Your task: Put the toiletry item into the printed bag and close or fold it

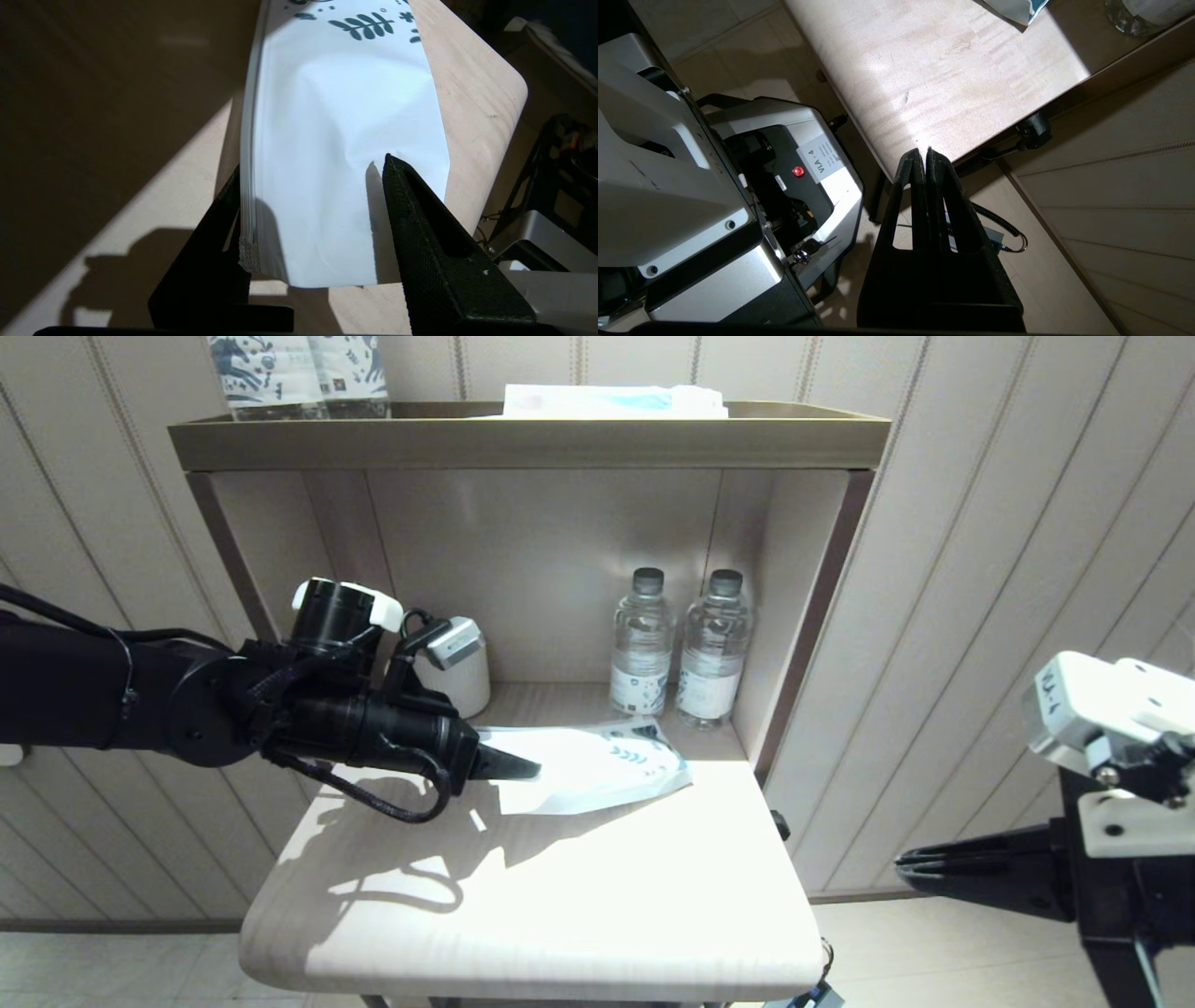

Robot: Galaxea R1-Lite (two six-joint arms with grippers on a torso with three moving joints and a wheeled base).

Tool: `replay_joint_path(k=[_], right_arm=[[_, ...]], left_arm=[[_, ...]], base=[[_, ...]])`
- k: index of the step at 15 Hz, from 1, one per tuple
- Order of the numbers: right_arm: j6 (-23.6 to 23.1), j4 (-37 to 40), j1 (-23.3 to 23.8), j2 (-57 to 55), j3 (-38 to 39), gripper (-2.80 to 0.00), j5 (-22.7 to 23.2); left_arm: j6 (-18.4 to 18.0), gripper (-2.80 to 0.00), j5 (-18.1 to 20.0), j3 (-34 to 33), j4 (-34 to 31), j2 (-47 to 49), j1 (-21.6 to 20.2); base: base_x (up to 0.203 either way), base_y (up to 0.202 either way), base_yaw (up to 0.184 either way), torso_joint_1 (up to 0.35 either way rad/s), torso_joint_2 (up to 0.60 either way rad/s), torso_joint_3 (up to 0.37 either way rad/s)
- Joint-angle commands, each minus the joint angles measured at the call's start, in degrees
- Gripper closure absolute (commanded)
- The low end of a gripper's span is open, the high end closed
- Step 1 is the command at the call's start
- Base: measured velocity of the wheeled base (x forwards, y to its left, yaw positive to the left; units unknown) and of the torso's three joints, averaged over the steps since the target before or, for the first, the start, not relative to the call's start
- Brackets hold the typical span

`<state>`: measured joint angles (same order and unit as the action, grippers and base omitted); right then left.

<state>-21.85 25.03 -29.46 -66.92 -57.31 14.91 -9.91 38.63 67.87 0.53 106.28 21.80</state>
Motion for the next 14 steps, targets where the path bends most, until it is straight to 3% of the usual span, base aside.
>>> replay_joint_path(k=[1,8,9,12,14], right_arm=[[-0.12,0.11,0.02,0.85,0.79,0.00,0.05],[0.24,0.06,0.11,2.79,2.02,0.00,0.12],[1.31,0.10,0.06,4.01,2.16,0.00,0.08],[3.59,0.54,-0.53,8.10,3.27,0.00,-0.02],[5.32,0.77,0.25,11.81,4.84,0.00,-0.30]], left_arm=[[-0.04,-2.80,0.22,0.42,0.15,-0.24,-1.02],[0.01,-2.80,0.56,-0.76,-0.90,-10.53,-9.44],[-0.08,0.00,0.60,-3.49,-1.18,-13.71,-9.75],[-1.49,0.00,0.32,-14.81,-2.82,-27.16,-9.75],[-2.30,0.00,-0.90,-18.47,-7.87,-38.18,-9.42]], base=[[0.000,0.000,0.000,0.000,0.00,0.000],[0.000,0.000,0.000,0.000,0.00,0.000],[0.000,0.000,0.000,0.000,0.00,0.000],[0.000,0.000,0.000,0.000,0.00,0.000],[0.000,0.000,0.000,0.000,0.00,0.000]])
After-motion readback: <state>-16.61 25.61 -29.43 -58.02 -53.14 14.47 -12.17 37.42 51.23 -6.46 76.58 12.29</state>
